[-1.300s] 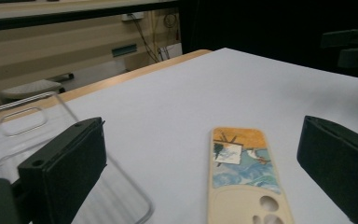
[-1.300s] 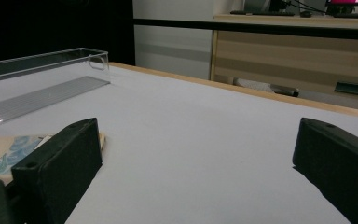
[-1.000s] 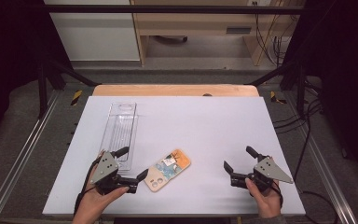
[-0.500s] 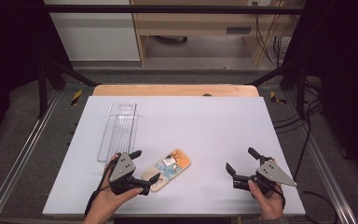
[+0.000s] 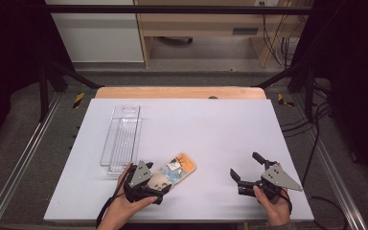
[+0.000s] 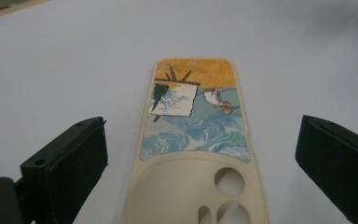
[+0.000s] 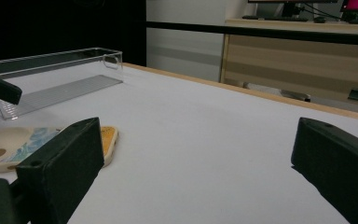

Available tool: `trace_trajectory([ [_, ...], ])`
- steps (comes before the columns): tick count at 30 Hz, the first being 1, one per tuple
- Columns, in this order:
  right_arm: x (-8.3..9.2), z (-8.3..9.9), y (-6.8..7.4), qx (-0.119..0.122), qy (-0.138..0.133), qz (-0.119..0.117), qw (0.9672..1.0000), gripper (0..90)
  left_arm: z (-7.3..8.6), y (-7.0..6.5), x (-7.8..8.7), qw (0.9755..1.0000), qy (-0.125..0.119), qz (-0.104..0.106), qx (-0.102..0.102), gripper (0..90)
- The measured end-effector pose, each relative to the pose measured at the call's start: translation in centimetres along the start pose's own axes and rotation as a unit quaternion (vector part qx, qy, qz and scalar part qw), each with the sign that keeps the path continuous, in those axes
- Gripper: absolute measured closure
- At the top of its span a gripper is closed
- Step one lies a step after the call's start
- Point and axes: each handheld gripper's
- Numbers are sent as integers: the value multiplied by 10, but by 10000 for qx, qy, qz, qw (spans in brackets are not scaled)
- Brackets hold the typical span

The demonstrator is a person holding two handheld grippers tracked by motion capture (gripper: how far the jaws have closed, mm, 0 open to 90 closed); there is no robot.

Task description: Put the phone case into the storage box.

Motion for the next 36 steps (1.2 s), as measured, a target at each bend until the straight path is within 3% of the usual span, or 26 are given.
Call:
trace_trajectory([
  [12,-1,0,1,-30,40,-62,10000,24,9,1,-8,9991,425,57,-46,23],
  [22,-1,0,1,-38,56,-87,9999,24,7,1,-14,9979,598,231,-109,25],
  [36,-1,0,2,-75,43,-118,9999,25,7,4,-22,9955,915,230,-95,28],
])
Point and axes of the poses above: each handheld gripper's, and its own axes: x roughly backward along the jaws, z roughly out of its underside, y roughly to its left, and after that the axes turned 5 degrees about -z, right-handed
